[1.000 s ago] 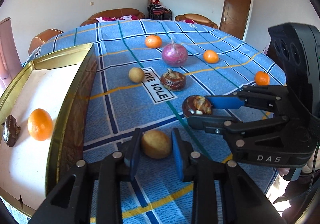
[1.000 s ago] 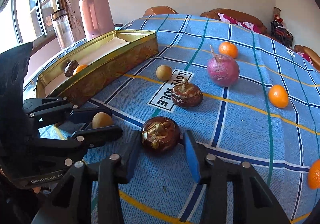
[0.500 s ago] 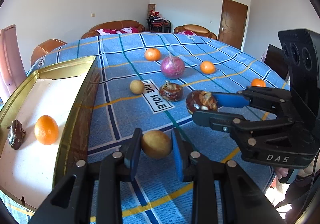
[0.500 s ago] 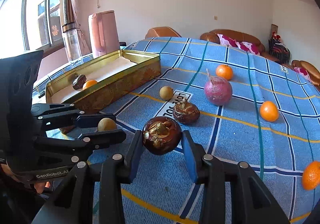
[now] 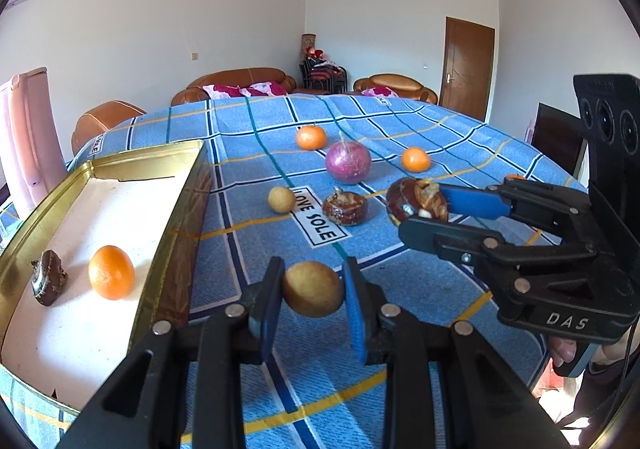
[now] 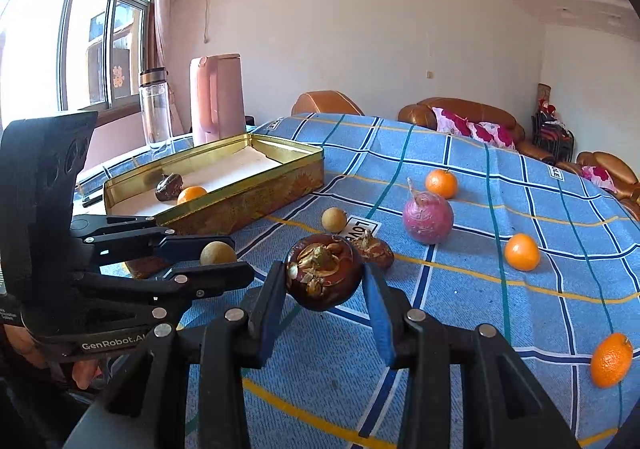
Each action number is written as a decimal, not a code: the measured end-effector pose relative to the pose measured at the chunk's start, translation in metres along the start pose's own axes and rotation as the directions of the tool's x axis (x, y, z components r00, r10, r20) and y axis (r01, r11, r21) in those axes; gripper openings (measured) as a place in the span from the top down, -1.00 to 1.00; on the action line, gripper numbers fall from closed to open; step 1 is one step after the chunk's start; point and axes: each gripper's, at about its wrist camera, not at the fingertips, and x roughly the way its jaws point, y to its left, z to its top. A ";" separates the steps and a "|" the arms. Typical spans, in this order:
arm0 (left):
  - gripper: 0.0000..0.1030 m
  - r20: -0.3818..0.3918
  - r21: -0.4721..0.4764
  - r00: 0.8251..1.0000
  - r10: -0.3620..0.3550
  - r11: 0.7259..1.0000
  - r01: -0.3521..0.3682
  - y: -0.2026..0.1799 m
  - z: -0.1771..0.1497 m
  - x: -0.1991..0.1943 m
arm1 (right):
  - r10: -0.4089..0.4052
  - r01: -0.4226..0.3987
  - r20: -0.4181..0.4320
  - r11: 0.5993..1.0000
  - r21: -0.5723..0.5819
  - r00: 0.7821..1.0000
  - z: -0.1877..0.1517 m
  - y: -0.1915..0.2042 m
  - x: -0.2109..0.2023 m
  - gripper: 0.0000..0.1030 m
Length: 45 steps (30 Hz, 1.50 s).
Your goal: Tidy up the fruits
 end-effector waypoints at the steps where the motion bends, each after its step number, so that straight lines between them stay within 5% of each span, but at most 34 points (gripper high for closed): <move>1: 0.40 0.007 -0.001 1.000 0.001 1.000 -0.001 0.000 0.000 -0.001 | 0.000 0.000 0.009 1.000 -0.003 1.000 -0.001 0.000 -0.002 0.20; 23: 0.40 0.199 0.058 0.977 0.073 0.995 -0.086 -0.011 0.007 -0.035 | -0.015 0.023 0.151 0.999 -0.049 0.988 -0.007 0.010 -0.023 0.20; 45: 0.40 0.276 0.055 0.953 0.123 0.988 -0.143 -0.010 0.013 -0.051 | -0.004 0.017 0.219 0.998 -0.057 0.976 -0.012 0.013 -0.034 0.20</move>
